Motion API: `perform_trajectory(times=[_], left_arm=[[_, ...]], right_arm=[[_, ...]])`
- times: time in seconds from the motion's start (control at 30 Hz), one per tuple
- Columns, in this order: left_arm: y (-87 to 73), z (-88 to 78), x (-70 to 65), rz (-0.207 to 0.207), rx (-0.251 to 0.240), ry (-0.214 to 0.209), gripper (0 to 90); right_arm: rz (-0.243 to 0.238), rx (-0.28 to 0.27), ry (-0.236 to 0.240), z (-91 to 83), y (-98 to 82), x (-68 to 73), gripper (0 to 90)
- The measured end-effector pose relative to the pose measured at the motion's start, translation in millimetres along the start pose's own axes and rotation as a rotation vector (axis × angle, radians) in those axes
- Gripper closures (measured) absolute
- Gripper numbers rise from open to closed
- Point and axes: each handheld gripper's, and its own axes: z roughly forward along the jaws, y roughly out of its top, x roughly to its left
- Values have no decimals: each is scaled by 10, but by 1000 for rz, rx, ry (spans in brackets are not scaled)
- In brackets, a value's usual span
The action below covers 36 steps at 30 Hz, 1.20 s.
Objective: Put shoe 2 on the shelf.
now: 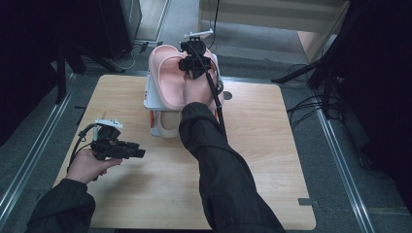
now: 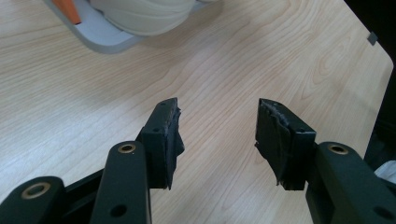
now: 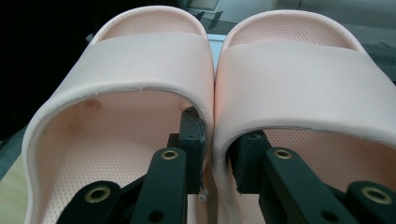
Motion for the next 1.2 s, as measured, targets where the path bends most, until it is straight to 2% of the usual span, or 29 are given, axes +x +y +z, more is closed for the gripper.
perform_trajectory(times=[0.03,0.1,0.17,0.33,0.5,0.73,0.97,1.2], left_arm=[[17,20,-13,2,0,-6,493],[30,40,-22,10,6,-8,492],[34,43,-23,12,6,-12,493],[30,51,-21,15,8,-15,492],[29,49,-12,9,11,-18,490],[26,55,-15,14,14,-16,490],[22,50,-3,9,13,-13,489],[19,52,-4,11,18,-16,486]], right_arm=[[19,-1,-19,48,4,13,770],[24,-4,-37,87,0,25,770],[24,-5,-43,99,-3,31,770],[67,-7,-65,199,11,32,767],[79,-1,-85,265,17,64,766],[92,-14,-91,338,53,61,763],[119,-10,-76,414,58,43,758],[111,-16,-75,419,49,43,748]])
